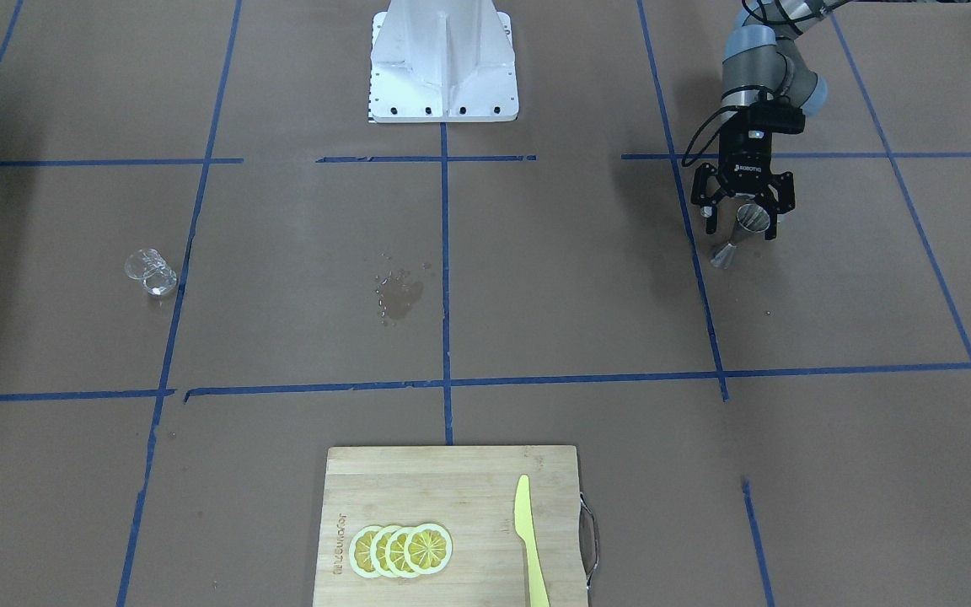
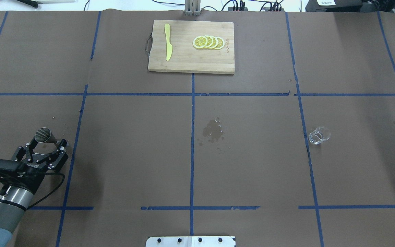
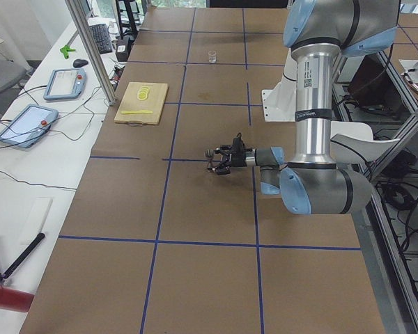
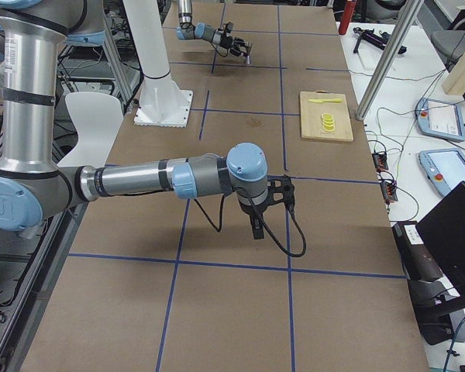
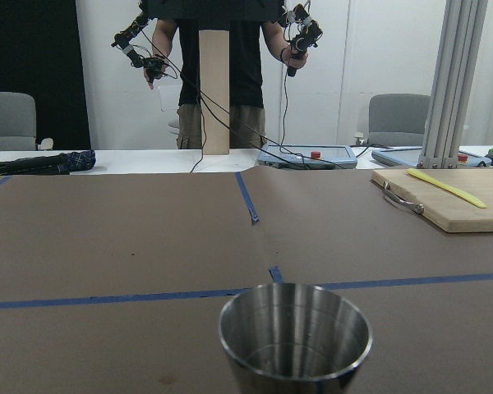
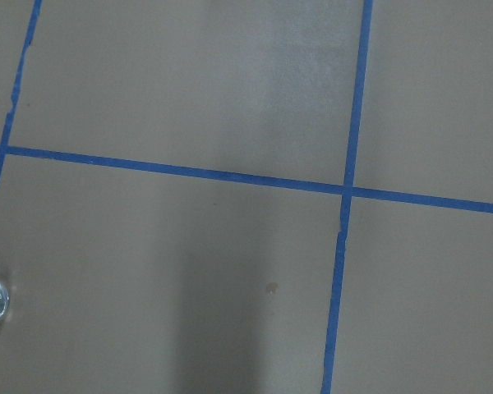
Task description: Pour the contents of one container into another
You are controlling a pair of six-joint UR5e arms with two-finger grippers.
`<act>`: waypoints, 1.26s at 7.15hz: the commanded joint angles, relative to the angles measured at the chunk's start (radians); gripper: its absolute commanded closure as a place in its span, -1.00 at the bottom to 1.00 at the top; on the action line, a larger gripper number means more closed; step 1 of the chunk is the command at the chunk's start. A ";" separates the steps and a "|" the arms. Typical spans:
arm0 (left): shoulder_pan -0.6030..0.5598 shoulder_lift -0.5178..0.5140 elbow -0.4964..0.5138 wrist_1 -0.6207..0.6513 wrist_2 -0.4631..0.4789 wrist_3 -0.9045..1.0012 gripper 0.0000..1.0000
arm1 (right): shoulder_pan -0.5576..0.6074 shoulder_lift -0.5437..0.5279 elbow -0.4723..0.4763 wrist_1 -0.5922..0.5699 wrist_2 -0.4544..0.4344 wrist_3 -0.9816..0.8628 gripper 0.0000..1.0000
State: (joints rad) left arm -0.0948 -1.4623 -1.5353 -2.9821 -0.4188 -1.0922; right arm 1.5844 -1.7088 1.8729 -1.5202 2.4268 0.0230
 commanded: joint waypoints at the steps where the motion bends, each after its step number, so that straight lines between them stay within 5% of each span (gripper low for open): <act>1: 0.001 -0.006 0.009 0.000 -0.006 0.003 -1.00 | 0.000 0.000 0.000 0.000 0.000 0.000 -1.00; 3: 0.001 -0.009 0.004 0.000 -0.008 0.002 -0.88 | 0.000 0.000 0.000 0.000 0.000 0.000 -1.00; 4: 0.000 -0.018 0.007 0.000 -0.006 0.000 0.00 | 0.000 0.000 0.000 0.000 0.000 0.000 -1.00; 5: 0.000 -0.016 0.007 0.000 -0.006 0.000 0.57 | 0.000 0.000 0.000 0.000 0.000 0.000 -1.00; 9: -0.003 0.000 0.013 -0.038 -0.006 0.002 0.58 | 0.000 0.000 0.000 0.000 0.000 0.000 -1.00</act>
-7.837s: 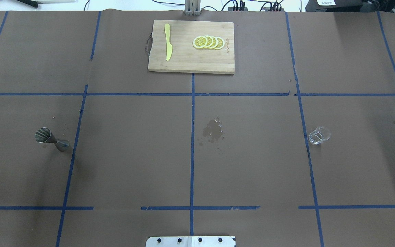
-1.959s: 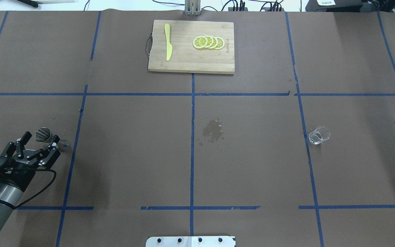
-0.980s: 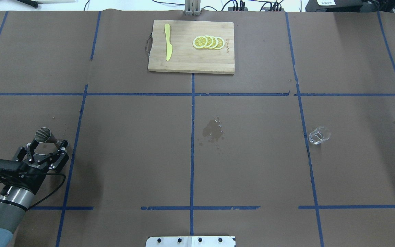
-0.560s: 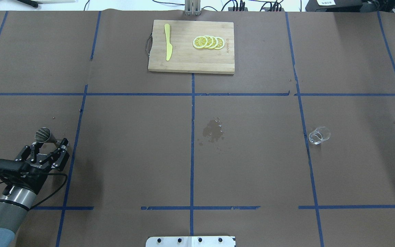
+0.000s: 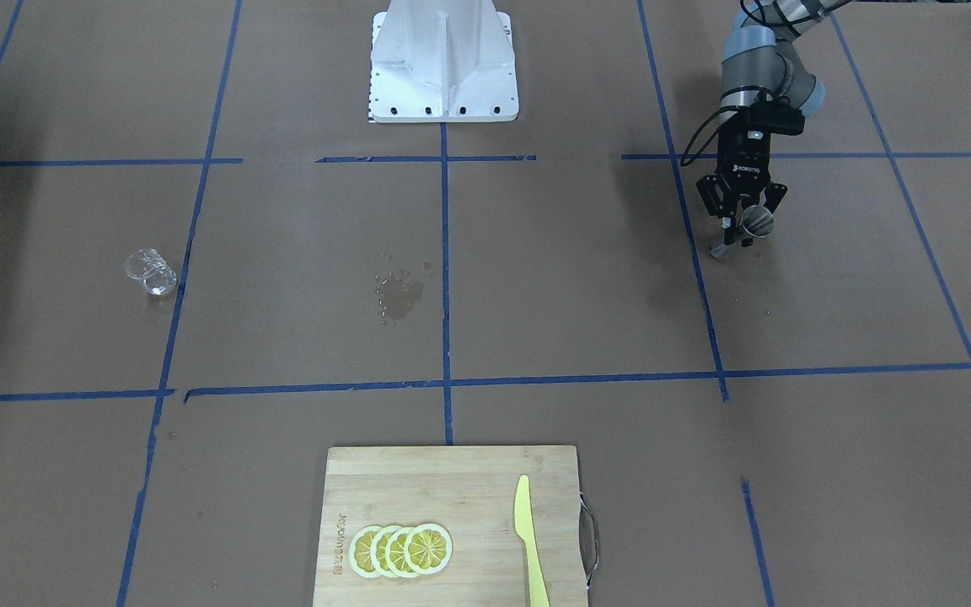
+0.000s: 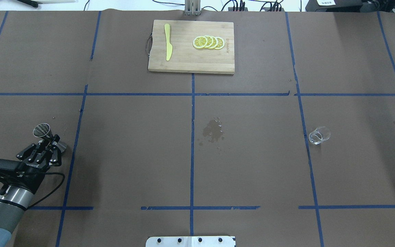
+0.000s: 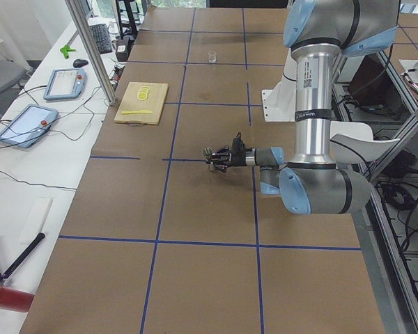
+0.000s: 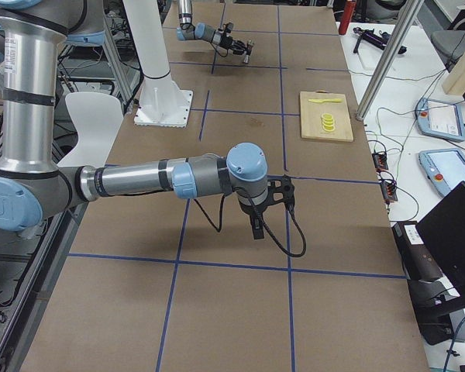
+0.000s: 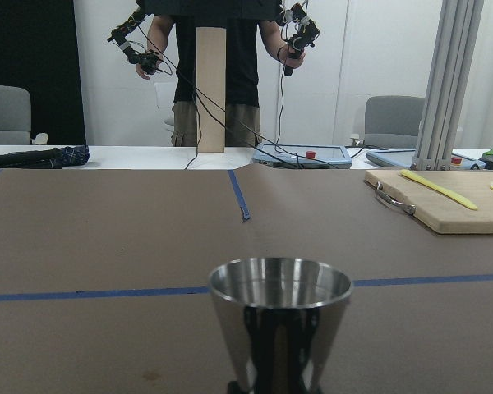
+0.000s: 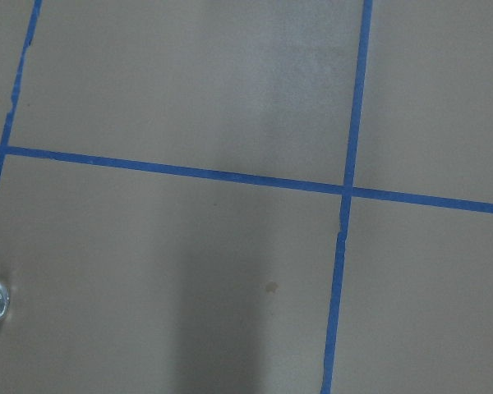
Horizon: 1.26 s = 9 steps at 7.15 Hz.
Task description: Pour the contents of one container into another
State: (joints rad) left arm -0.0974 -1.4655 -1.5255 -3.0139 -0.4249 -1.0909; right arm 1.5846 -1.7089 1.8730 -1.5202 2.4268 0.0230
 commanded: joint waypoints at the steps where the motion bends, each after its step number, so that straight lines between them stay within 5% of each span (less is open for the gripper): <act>1: -0.001 0.001 0.002 -0.016 0.000 0.000 1.00 | 0.000 0.000 0.002 0.000 0.000 0.000 -1.00; 6: -0.010 -0.018 -0.098 -0.169 -0.018 0.205 1.00 | 0.005 0.000 -0.003 0.000 0.000 0.000 -1.00; 9: -0.068 -0.082 -0.154 -0.193 -0.251 0.383 1.00 | 0.009 -0.008 -0.006 -0.002 0.000 0.000 -1.00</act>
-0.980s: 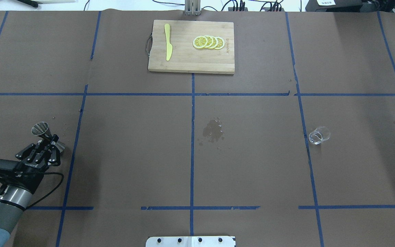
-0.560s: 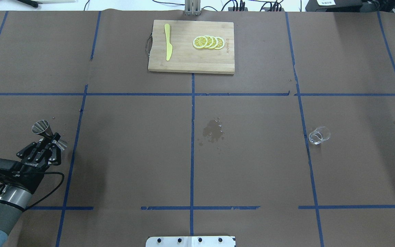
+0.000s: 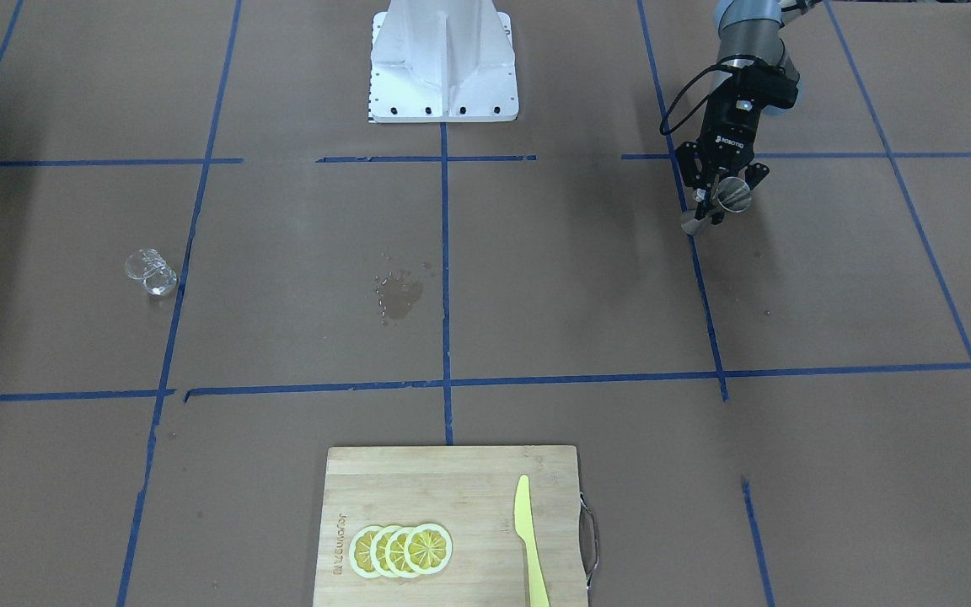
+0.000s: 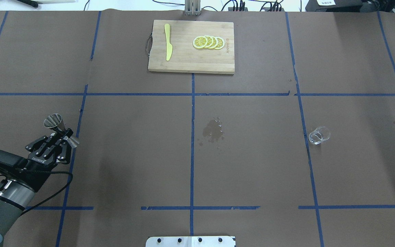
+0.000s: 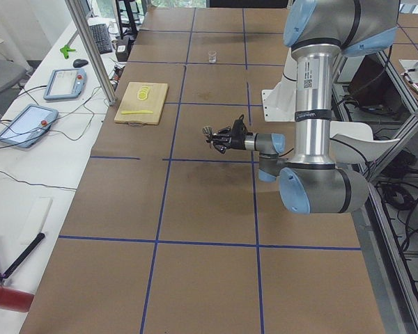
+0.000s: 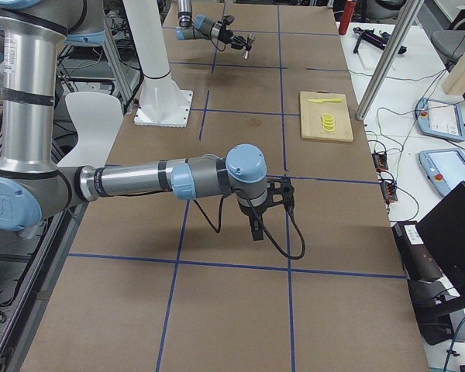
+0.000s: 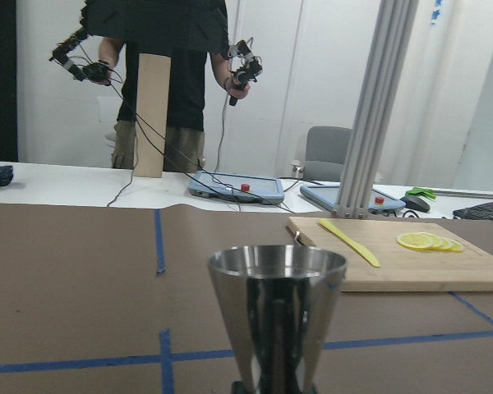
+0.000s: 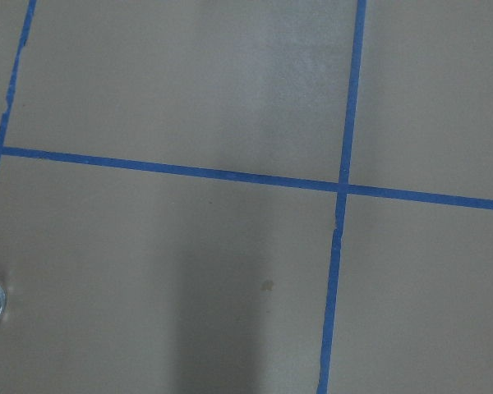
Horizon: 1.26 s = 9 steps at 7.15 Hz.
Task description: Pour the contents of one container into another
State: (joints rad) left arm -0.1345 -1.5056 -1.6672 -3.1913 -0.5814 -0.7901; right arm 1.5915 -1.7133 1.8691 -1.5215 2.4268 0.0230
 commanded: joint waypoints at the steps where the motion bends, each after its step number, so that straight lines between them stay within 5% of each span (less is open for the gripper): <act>1: -0.084 -0.089 -0.012 -0.062 -0.238 0.177 1.00 | 0.004 -0.005 -0.002 0.000 0.000 0.000 -1.00; 3: -0.233 -0.116 -0.011 -0.087 -0.665 0.219 1.00 | 0.014 -0.015 -0.002 0.000 0.000 0.000 -1.00; 6: -0.425 -0.275 0.047 -0.070 -1.190 0.617 1.00 | 0.024 -0.022 0.008 0.001 0.002 -0.002 -1.00; 7: -0.439 -0.388 0.105 -0.052 -1.303 0.620 1.00 | 0.025 -0.022 0.007 0.001 0.000 0.000 -1.00; 9: -0.436 -0.479 0.164 0.004 -1.333 0.624 1.00 | 0.036 -0.022 0.007 0.001 0.002 0.003 -1.00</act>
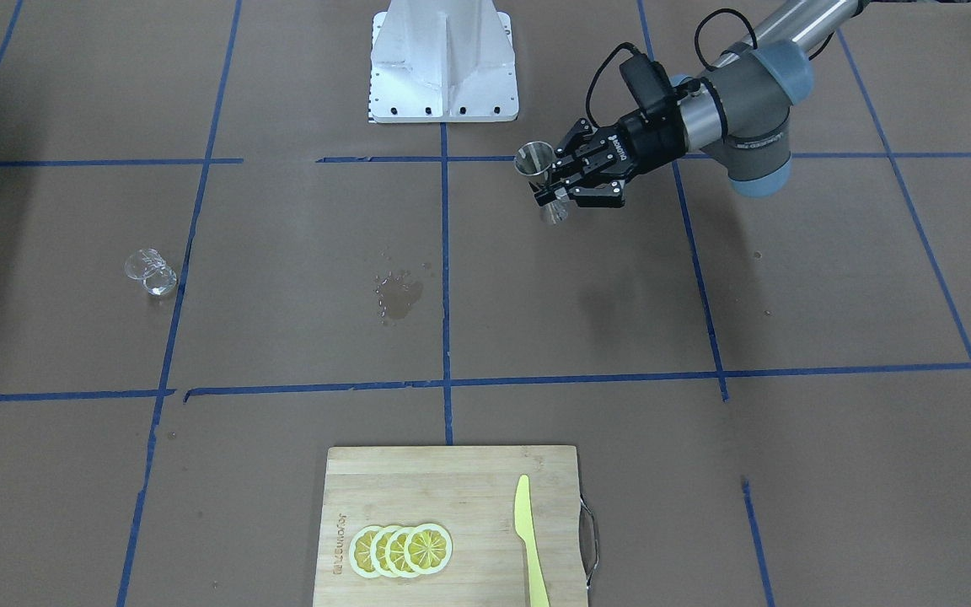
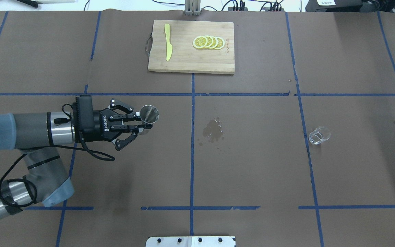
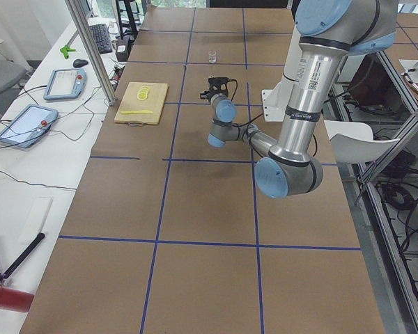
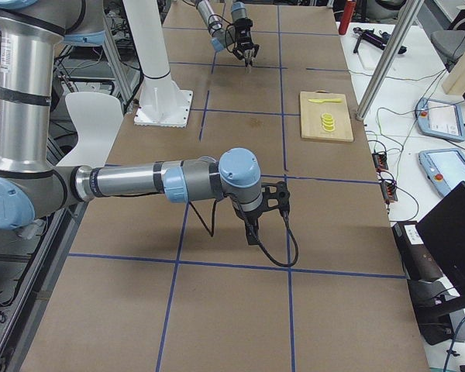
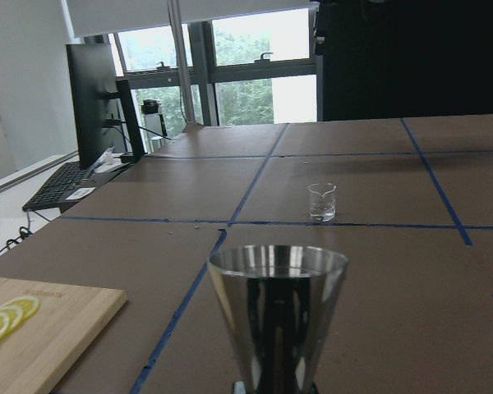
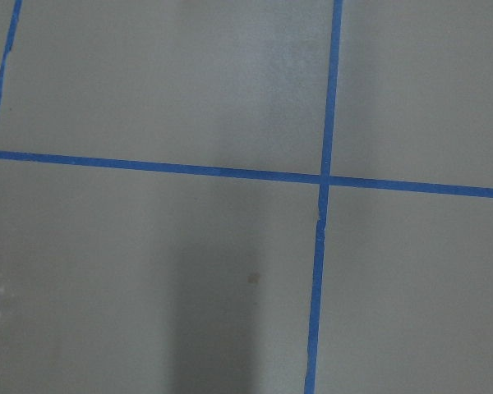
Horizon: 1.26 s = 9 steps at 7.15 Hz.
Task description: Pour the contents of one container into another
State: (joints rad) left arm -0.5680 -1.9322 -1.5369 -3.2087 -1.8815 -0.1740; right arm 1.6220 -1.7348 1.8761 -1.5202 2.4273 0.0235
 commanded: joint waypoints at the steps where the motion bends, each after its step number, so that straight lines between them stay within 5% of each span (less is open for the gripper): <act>1: -0.003 -0.068 0.052 0.020 -0.034 0.024 1.00 | 0.006 0.000 0.008 0.000 0.004 0.010 -1.00; 4: 0.000 -0.209 0.155 0.020 -0.042 -0.030 1.00 | 0.002 -0.009 0.142 -0.006 0.010 0.200 -1.00; 6: -0.003 -0.222 0.175 0.021 -0.039 -0.042 1.00 | -0.109 -0.006 0.242 -0.005 -0.019 0.409 -1.00; 7: -0.003 -0.222 0.175 0.021 -0.036 -0.044 1.00 | -0.243 -0.003 0.333 -0.002 -0.156 0.623 -1.00; 9: -0.006 -0.218 0.175 0.027 -0.031 -0.044 1.00 | -0.480 -0.008 0.365 0.220 -0.328 0.999 -1.00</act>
State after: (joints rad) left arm -0.5720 -2.1520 -1.3628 -3.1855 -1.9148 -0.2173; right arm 1.2858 -1.7410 2.2175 -1.4309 2.2020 0.7900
